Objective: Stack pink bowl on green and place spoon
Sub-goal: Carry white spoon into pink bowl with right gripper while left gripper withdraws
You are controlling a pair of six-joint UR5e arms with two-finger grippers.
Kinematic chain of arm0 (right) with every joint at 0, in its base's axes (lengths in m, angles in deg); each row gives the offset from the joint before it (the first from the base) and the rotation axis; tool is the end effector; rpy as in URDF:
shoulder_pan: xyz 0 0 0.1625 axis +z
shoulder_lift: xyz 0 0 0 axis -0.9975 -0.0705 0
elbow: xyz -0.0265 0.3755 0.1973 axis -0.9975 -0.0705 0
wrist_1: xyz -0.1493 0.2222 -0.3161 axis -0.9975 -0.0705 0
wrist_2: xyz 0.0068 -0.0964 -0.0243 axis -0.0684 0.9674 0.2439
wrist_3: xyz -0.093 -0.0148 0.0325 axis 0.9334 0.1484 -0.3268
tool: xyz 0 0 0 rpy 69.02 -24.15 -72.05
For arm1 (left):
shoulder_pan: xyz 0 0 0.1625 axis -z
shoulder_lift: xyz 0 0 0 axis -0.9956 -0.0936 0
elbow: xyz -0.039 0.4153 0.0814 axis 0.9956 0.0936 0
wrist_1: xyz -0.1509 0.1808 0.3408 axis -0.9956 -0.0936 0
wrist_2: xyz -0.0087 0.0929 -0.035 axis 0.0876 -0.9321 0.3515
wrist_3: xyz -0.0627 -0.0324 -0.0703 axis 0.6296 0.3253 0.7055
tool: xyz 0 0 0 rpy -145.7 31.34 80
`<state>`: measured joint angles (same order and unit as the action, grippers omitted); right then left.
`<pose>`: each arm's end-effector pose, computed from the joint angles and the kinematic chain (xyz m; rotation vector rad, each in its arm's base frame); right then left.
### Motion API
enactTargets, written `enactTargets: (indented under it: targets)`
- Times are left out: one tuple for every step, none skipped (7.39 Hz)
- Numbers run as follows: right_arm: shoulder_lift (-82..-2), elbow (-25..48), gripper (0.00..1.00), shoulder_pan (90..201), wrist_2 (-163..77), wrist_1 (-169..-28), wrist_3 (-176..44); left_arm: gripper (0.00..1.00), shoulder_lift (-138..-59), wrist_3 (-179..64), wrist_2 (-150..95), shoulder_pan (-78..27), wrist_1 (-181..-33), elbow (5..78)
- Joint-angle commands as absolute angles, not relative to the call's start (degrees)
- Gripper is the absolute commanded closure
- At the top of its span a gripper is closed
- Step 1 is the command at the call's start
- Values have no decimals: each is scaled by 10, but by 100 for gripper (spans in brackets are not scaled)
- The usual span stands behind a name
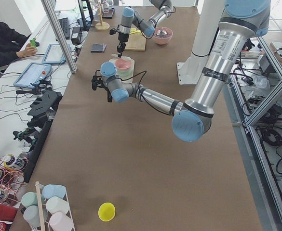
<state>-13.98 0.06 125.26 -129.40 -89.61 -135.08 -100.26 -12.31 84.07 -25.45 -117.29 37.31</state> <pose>-0.5160 -0.5511 0.1491 0.1137 -1.1199 0.3583 0.2743 -0.5873 0.3995 0.1369 1.1217 -0.1021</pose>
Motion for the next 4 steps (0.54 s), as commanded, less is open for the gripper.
enactTargets:
  targets:
    - [-142,-5,0,1252,-1289,-878,-1353,1,-1004,-124,841,-255,-1173,368]
    - [-142,-5,0,1252,-1289,-879,-1354,1,-1006,-130,841,-255,-1174,369]
    - [-143,0,0,1255,-1291,-883,-1350,1,-1002,-130,842,-251,-1175,370]
    - [-152,11,0,1266,-1299,-891,-1338,1,-1002,-129,839,-250,-1175,373]
